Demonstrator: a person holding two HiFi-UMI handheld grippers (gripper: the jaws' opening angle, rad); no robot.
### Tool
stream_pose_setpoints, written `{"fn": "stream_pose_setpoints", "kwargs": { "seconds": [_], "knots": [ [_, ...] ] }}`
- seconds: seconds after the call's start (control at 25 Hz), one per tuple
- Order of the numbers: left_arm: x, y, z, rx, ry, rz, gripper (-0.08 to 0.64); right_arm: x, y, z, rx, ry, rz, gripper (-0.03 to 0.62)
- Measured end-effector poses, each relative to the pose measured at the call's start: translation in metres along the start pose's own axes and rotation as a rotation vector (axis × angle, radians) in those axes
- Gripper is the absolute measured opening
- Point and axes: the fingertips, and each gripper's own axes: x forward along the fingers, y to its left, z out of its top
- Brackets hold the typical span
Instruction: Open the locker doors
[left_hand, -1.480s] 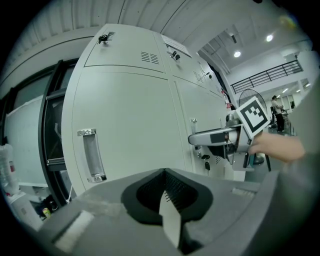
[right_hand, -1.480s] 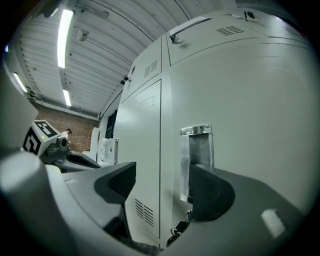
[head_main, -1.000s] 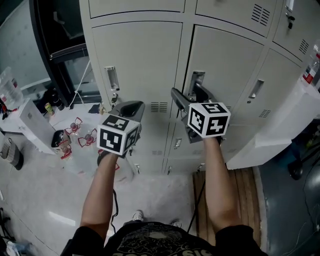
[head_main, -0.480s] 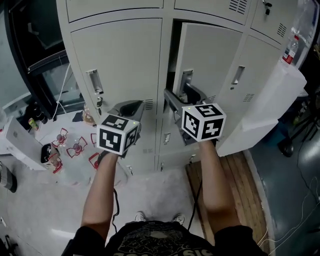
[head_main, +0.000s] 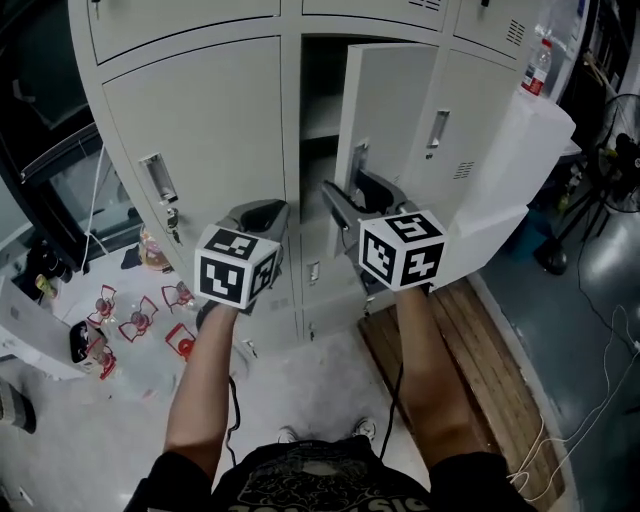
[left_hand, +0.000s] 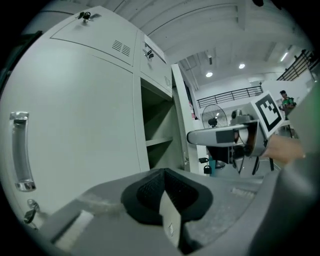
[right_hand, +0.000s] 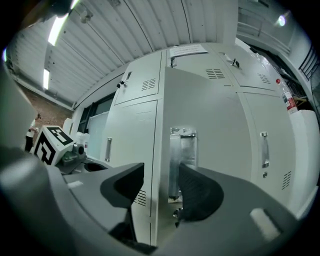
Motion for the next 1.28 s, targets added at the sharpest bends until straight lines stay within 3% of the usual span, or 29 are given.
{"fn": "stream_pose_setpoints", "kwargs": {
  "seconds": [0.8, 1.28],
  "knots": [
    [0.035, -0.066, 0.020, 0.033, -0.030, -0.162, 0.003, -0.066, -0.035, 0.002, 0.001, -0.005, -0.112, 0.149],
    [0.058, -0.110, 0.026, 0.041, -0.028, -0.215, 0.003, -0.103, -0.058, 0.004, 0.025, -0.027, -0.099, 0.143]
  ]
}}
